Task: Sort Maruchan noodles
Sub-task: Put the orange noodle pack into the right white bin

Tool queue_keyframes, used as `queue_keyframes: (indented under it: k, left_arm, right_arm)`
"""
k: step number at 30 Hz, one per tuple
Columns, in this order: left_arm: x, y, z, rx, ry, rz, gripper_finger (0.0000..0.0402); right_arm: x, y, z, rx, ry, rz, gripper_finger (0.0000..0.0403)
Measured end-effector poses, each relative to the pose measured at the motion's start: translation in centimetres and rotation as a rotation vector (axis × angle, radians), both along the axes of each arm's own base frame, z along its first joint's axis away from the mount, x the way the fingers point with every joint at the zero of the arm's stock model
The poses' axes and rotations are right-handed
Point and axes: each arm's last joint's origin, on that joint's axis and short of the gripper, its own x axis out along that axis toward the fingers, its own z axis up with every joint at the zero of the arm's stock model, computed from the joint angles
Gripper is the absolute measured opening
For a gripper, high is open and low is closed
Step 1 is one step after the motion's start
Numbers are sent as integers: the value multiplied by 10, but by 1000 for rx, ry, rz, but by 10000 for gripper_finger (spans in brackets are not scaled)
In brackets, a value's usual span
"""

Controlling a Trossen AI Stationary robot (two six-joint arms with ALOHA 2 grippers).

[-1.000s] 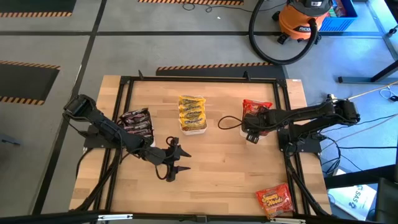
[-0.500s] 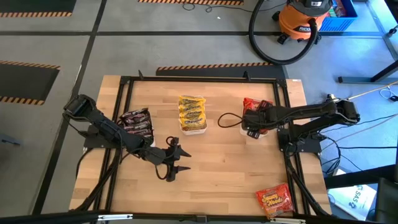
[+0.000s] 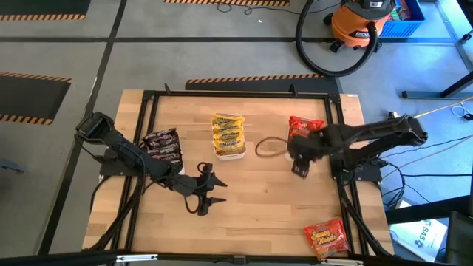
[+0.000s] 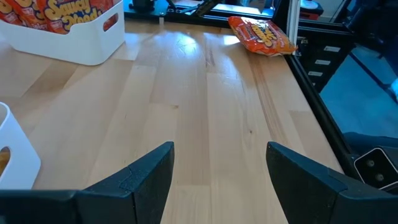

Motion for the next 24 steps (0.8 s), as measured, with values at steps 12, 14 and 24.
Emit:
queue_keyframes:
  k: [12,14,24]
  left_arm:
    - [-3,-7,0,-27,2,-12,248]
    - [-4,-8,0,-24,1,-13,248]
    - [-3,-5,0,-15,1,-9,248]
  right_arm:
    - [-35,131,-25,274,25,35,260]
    - [-45,149,-39,305,95,58,260]
    - [-69,205,-78,439,478,-30,226]
